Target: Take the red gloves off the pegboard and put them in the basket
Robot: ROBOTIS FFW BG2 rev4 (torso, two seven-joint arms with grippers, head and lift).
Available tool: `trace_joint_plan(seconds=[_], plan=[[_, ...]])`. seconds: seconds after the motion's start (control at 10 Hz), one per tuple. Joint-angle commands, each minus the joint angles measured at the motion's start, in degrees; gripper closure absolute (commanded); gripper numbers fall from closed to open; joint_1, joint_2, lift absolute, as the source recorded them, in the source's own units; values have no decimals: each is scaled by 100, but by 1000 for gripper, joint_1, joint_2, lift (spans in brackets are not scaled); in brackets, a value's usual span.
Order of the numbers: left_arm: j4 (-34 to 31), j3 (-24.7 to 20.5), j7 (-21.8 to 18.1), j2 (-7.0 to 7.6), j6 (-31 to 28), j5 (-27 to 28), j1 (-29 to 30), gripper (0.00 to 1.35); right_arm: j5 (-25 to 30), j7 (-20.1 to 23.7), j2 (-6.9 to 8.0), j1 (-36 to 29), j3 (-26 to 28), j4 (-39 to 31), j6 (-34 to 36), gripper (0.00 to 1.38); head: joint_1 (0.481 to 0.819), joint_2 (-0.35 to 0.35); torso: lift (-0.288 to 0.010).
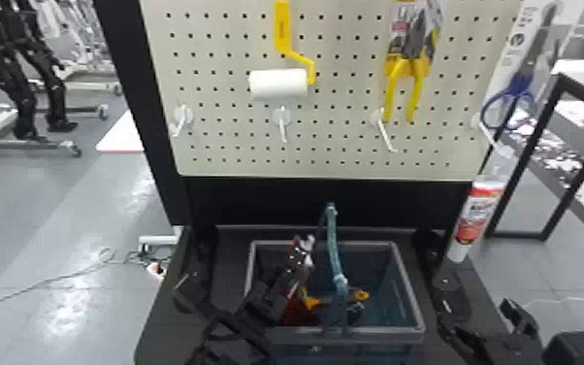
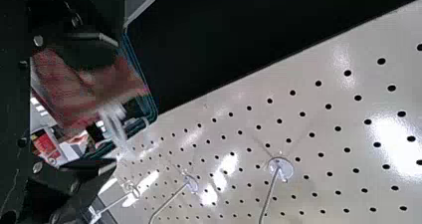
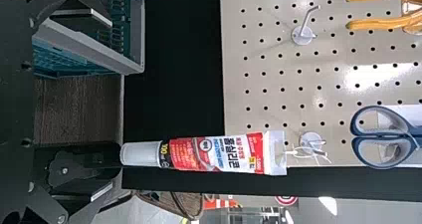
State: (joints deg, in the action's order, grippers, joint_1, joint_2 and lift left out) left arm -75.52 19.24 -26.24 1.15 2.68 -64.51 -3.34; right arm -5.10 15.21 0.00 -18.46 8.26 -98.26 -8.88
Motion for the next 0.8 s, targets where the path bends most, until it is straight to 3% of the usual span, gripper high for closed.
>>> trace_joint_plan(seconds=[0.0, 0.7], plan=[[-6, 1, -4, 0, 22, 9, 0, 312, 0, 0, 5, 0, 0, 0, 0, 167, 549, 0, -100], [-6, 18, -13, 0, 250, 114, -9, 312, -9, 0, 5, -18, 0, -9, 0, 167, 549, 0, -100]])
